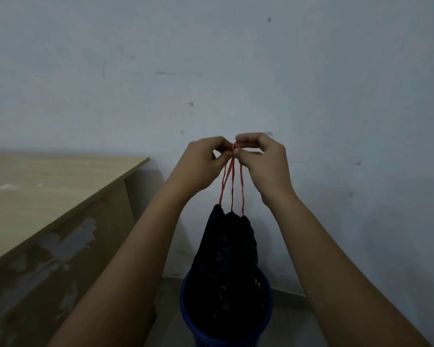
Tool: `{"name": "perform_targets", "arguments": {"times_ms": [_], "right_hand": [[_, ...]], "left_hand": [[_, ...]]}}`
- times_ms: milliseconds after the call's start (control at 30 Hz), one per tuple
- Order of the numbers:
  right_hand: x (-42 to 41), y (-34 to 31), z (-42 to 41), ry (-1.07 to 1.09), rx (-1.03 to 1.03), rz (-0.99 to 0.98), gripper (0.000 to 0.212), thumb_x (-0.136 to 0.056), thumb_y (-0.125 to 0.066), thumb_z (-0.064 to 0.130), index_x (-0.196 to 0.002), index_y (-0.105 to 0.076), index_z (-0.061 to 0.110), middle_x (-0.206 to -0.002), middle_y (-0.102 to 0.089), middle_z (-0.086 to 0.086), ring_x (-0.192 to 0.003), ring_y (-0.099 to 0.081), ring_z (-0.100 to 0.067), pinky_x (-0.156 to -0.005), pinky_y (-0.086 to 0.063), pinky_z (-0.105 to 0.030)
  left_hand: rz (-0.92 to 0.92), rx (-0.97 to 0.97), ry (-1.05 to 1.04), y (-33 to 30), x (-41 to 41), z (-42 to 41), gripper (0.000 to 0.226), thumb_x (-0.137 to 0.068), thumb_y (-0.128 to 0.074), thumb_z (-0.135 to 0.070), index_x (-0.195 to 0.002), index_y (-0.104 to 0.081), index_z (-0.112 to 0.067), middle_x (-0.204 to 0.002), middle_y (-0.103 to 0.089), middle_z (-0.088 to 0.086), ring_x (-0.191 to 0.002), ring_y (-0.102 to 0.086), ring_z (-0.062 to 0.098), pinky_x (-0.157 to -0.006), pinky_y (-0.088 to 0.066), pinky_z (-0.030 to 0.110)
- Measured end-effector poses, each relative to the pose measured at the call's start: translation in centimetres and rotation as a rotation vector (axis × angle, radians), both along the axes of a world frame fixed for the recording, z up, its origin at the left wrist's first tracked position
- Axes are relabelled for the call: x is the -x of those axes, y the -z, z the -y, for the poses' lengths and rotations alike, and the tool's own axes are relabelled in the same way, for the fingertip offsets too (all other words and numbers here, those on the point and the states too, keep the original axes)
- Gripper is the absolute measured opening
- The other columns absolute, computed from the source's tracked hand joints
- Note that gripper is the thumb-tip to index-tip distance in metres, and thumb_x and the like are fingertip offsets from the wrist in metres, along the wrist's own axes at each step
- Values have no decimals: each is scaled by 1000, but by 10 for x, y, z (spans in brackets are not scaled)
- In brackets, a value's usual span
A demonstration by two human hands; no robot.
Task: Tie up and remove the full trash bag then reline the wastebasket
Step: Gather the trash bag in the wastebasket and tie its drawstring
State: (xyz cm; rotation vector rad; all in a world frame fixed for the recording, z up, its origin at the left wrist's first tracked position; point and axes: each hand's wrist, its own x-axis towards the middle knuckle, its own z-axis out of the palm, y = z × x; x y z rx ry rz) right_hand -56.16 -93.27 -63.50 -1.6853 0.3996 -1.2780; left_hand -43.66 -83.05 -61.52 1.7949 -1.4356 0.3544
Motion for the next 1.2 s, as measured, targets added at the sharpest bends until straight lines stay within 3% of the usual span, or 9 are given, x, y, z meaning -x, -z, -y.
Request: {"name": "perform_targets", "arguments": {"times_ms": [200, 300, 433, 633, 733, 833, 967, 1067, 1200], "right_hand": [[3, 18, -12, -71, -43, 17, 24, -95, -72, 2, -112, -78, 17, -101, -81, 2, -95, -79, -16, -92, -65, -40], [5, 17, -15, -114, -86, 46, 21, -95, -72, -1, -111, -78, 12, -99, -82, -1, -98, -79, -16, -93, -65, -39], [7, 12, -18, -161, -127, 38, 17, -95, -72, 1, -109, -78, 10, -100, -82, -4, -98, -79, -19, -91, -65, -36], [6, 3, -29, -182, -94, 19, 18, -94, -70, -2, -105, -79, 10, -98, -81, -7, -93, -79, -18, -82, -65, -32], [9, -13, -30, -168, -21, -21, 17, -93, -72, 1, -104, -79, 12, -95, -81, -4, -93, -79, -14, -81, -67, -34], [13, -19, -26, -54, 135, -76, 16, -94, -77, 14, -108, -79, 21, -101, -79, 7, -101, -74, -7, -93, -61, -29], [21, -3, -20, 209, 220, -121, 39, -89, -79, 51, -124, -69, 35, -125, -56, 15, -118, -56, -8, -93, -48, -22], [24, 13, -14, 89, 105, -244, 47, -89, -78, 58, -127, -72, 31, -120, -63, 12, -108, -60, -2, -87, -48, -20], [20, 23, -12, 173, 102, -172, 27, -103, -69, 39, -114, -81, 17, -103, -67, 0, -96, -67, -8, -79, -46, -15]], "left_hand": [[-111, 167, -1, 25, 0, -5, 10, -94, -76, -33, -91, -75, -24, -86, -72, -17, -69, -61, 5, -63, -48, 25], [-178, 215, -62, 29, -2, -7, 28, -87, -81, -44, -84, -64, -22, -79, -66, -12, -65, -55, 4, -60, -45, 22], [-274, 208, -45, 35, 1, -14, 37, -87, -77, -56, -105, -62, -27, -103, -62, -10, -84, -55, 2, -71, -44, 19], [-331, -55, 169, 54, 21, -16, 41, -102, -61, -41, -141, -54, -31, -130, -59, -14, -122, -56, 6, -107, -46, 34], [-414, -69, 263, 49, 32, -6, 30, -107, -53, -37, -135, -54, -28, -122, -68, -11, -107, -68, 3, -100, -55, 29], [-474, -45, 231, 39, 35, 8, 30, -112, -34, -39, -103, -60, -28, -91, -68, 0, -80, -67, 14, -84, -58, 43], [-413, -91, 257, 40, 39, 18, 46, -111, -36, -41, -151, -46, -20, -136, -66, 1, -126, -62, 17, -98, -48, 28], [-242, -73, 232, 47, 39, 24, 34, -106, -47, -20, -138, -58, -13, -107, -70, -7, -100, -69, 8, -79, -50, 12], [-397, 8, 312, 64, 40, 34, 34, -104, -54, -27, -136, -59, -17, -114, -74, -5, -105, -70, 5, -94, -57, 29]]}}
